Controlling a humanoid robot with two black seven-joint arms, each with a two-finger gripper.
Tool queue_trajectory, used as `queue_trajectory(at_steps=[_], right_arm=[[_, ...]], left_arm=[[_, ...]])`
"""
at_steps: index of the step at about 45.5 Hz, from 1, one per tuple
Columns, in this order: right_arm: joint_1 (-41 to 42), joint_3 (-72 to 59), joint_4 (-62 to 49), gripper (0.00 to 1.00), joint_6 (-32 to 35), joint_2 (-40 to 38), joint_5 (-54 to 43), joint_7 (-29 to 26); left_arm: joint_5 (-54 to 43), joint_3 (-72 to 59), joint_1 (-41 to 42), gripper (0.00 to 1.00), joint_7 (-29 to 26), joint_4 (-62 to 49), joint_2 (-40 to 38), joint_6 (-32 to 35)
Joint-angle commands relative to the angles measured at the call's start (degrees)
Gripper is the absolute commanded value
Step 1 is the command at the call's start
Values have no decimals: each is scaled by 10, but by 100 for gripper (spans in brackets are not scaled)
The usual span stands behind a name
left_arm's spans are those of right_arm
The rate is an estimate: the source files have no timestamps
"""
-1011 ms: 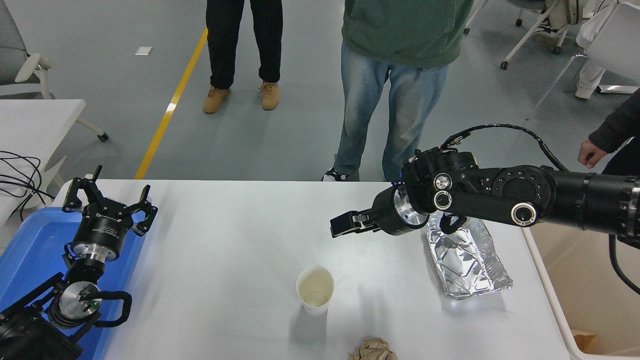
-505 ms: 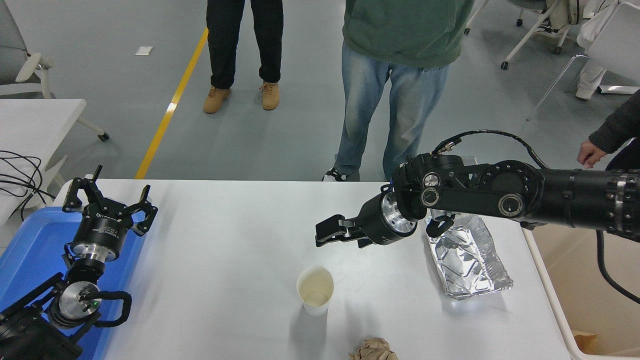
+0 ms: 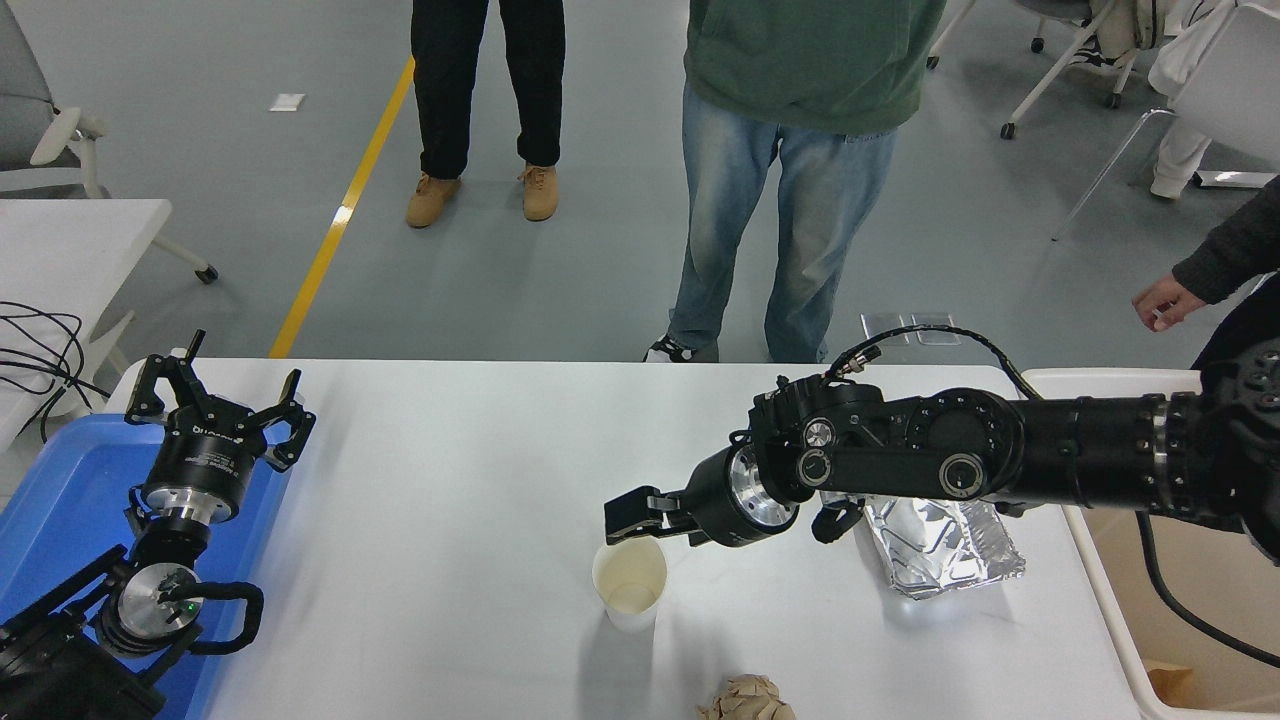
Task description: Clean the table surface
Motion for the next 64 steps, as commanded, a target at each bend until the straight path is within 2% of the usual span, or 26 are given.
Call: queue_trajectory(at_steps=[1,15,36,49,53,62,64], right_arm=[[-22,-12,-14,98,-20,10,-35,2],[-53,-13,-24,99,-50,22,-63,2],[-84,-14,-24,98,-53,24,-114,3],[-86,-13,-32,90,-55,26,-137,3],[-86,-13,-35,83,-55,30,-138,5],[-83,-15,-36,32,-49,31,-143,7],[-81,-19,-35,24,-48,31,-143,9]], left_arm=[[0,0,0,99,0,0,0,0],[-1,0,0,99,0,0,0,0],[0,0,0,99,0,0,0,0],[-1,0,0,99,0,0,0,0],[0,0,0,99,0,0,0,0],[0,0,0,99,0,0,0,0],[-1,0,0,99,0,0,0,0]])
